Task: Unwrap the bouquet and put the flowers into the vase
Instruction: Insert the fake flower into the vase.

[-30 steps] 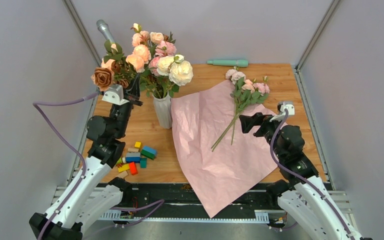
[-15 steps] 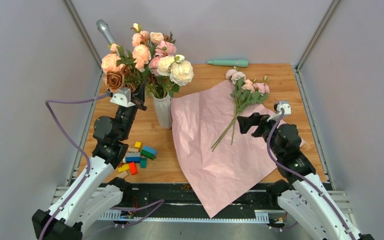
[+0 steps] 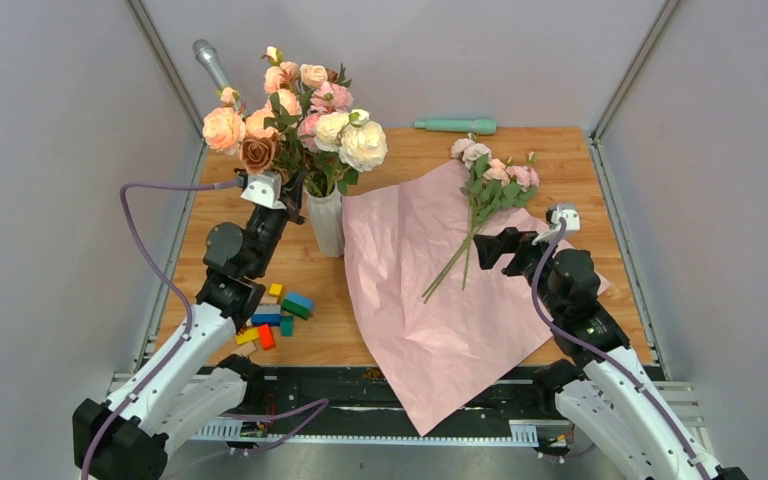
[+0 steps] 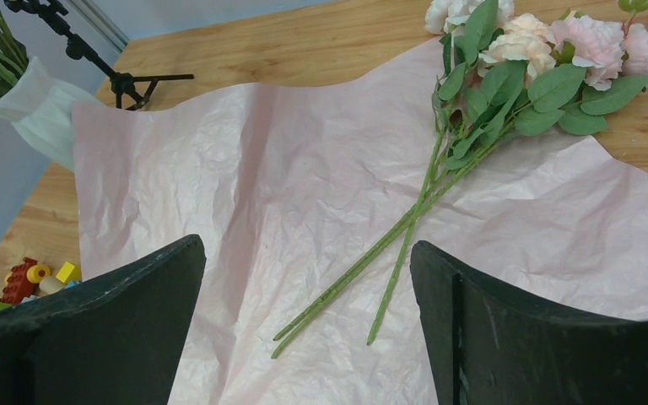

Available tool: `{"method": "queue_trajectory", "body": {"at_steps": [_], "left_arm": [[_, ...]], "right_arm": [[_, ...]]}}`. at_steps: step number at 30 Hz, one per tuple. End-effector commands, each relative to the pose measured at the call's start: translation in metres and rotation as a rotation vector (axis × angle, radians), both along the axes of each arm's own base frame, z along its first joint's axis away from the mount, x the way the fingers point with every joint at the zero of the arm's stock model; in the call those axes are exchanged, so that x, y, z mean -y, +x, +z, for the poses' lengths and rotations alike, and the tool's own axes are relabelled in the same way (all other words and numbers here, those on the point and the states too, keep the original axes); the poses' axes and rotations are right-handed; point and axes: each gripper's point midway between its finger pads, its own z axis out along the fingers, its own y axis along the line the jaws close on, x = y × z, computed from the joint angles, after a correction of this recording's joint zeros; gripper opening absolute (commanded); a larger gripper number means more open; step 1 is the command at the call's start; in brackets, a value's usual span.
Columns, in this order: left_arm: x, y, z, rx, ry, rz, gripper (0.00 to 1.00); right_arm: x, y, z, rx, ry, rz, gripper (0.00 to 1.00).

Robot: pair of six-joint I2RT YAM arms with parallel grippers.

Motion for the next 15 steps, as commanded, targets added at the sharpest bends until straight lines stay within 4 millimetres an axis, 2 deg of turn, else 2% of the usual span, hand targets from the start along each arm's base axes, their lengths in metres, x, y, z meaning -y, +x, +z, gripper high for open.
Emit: {"method": "queue_trajectory", "body": {"at_steps": [1, 15], "left_arm": [[0.004, 0.004, -0.005, -0.016, -0.024, -0.016, 0.00], [0.014, 0.019, -0.050, -0.149, -0.011, -0.038, 0.00]], "right_arm": [[-0.002, 0.001, 0.011, 0.035, 0.031, 0.005, 0.93], [-0.003, 0.001, 0.007, 0.026, 0.036, 0.008, 0.93]]}}
